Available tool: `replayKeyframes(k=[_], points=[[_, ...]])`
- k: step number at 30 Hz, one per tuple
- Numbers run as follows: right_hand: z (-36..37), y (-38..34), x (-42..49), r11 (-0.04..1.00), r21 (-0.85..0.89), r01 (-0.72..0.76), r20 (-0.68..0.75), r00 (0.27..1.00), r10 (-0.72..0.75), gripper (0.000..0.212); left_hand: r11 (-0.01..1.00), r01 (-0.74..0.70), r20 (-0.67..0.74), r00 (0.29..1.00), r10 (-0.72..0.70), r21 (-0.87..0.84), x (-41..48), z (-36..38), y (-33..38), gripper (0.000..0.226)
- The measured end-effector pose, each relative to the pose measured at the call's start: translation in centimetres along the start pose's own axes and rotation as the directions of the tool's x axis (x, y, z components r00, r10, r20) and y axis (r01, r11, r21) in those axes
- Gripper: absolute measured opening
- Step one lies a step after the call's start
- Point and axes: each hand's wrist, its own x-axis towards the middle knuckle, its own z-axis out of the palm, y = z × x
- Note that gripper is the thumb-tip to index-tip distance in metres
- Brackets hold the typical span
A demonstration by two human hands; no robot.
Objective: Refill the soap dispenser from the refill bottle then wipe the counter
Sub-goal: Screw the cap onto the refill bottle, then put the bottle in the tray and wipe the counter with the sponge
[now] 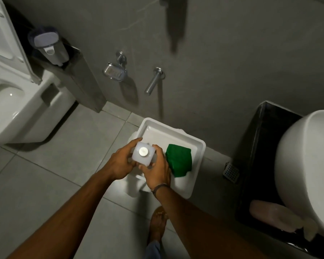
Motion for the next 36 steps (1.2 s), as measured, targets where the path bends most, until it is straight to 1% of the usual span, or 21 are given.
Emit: replayKeyframes(k=[3, 5, 7, 8, 9, 11, 12, 13, 14, 15, 16, 17, 19, 20, 22, 25, 28, 33, 36], points=[[-0.6, 0.0, -0.6, 0.996, 0.050, -0.076, 0.103, 0.992, 0.070, 0.099, 1.000, -0.017, -0.031, 0.999, 0.017, -0.009, -0.7, 0.4, 0.5, 0.077], [-1.5, 0.1, -1.4, 0.997, 0.026, -0.074, 0.111, 0.991, 0.071, 0.103, 0.998, -0.053, -0.090, 0.995, 0.050, -0.033, -1.8, 1.0, 1.4, 0.077], [-3.0, 0.0, -2.6, 0.999, 0.015, -0.047, 0.095, 0.994, 0.046, 0.099, 0.995, -0.090, -0.198, 0.977, 0.082, -0.034, -3.7, 2.0, 2.3, 0.069], [-4.0, 0.0, -3.3, 0.999, 0.026, -0.046, 0.088, 0.995, 0.044, 0.097, 0.997, -0.079, -0.277, 0.957, 0.081, 0.016, -4.8, 2.7, 2.6, 0.068], [-5.1, 0.2, -4.0, 0.998, 0.023, -0.052, 0.081, 0.995, 0.050, 0.095, 0.996, -0.031, -0.352, 0.934, 0.058, 0.083, -6.0, 3.6, 2.8, 0.071], [-7.3, 1.0, -5.2, 0.996, -0.073, -0.055, 0.050, 0.997, 0.059, 0.090, 0.988, 0.072, -0.464, 0.886, -0.001, 0.136, -8.3, 5.5, 2.9, 0.083], [-8.3, 1.7, -5.5, 0.988, -0.148, -0.046, 0.028, 0.998, 0.051, 0.086, 0.988, 0.075, -0.493, 0.870, 0.002, 0.138, -9.3, 6.6, 3.2, 0.084], [-9.4, 2.5, -5.7, 0.976, -0.215, -0.037, 0.013, 0.999, 0.041, 0.083, 0.987, 0.044, -0.493, 0.869, 0.037, 0.152, -10.3, 7.7, 3.7, 0.082], [-10.2, 3.2, -5.7, 0.962, -0.271, -0.031, 0.016, 0.999, 0.037, 0.079, 0.982, -0.007, -0.462, 0.882, 0.094, 0.186, -10.9, 8.7, 4.1, 0.076], [-10.8, 3.8, -5.3, 0.945, -0.328, -0.021, 0.030, 0.999, 0.033, 0.076, 0.969, -0.058, -0.397, 0.905, 0.152, 0.240, -11.2, 9.7, 4.4, 0.071], [-11.2, 4.4, -4.7, 0.920, -0.391, -0.001, 0.053, 0.998, 0.024, 0.076, 0.948, -0.106, -0.306, 0.931, 0.201, 0.302, -11.0, 10.6, 4.2, 0.071], [-11.3, 5.0, -3.9, 0.888, -0.458, 0.032, 0.080, 0.997, 0.005, 0.077, 0.919, -0.134, -0.202, 0.954, 0.221, 0.370, -10.4, 11.4, 3.8, 0.074], [-10.9, 5.9, -1.9, 0.805, -0.577, 0.139, 0.141, 0.988, -0.069, 0.082, 0.844, -0.134, -0.033, 0.984, 0.177, 0.520, -9.1, 12.7, 2.5, 0.087], [-10.5, 6.2, -0.7, 0.760, -0.617, 0.204, 0.180, 0.977, -0.116, 0.086, 0.807, -0.137, 0.018, 0.988, 0.155, 0.575, -8.5, 13.2, 1.7, 0.093], [-9.4, 6.6, 1.3, 0.669, -0.671, 0.321, 0.260, 0.946, -0.193, 0.093, 0.738, -0.177, 0.082, 0.983, 0.164, 0.651, -7.4, 13.5, 0.3, 0.103], [-7.5, 7.8, 3.8, 0.555, -0.725, 0.408, 0.354, 0.912, -0.208, 0.101, 0.657, -0.226, 0.128, 0.973, 0.195, 0.719, -6.4, 14.1, -1.6, 0.113], [-6.4, 9.3, 5.1, 0.502, -0.761, 0.411, 0.382, 0.909, -0.166, 0.105, 0.653, -0.224, 0.134, 0.973, 0.186, 0.724, -5.8, 14.7, -3.3, 0.115], [-5.6, 10.8, 5.8, 0.435, -0.810, 0.394, 0.361, 0.919, -0.158, 0.083, 0.645, -0.222, 0.132, 0.974, 0.186, 0.731, -5.6, 15.4, -4.5, 0.115], [-5.6, 10.5, 6.1, 0.447, -0.803, 0.395, 0.363, 0.918, -0.159, 0.078, 0.635, -0.217, 0.129, 0.975, 0.183, 0.741, -5.4, 15.5, -4.6, 0.116]])
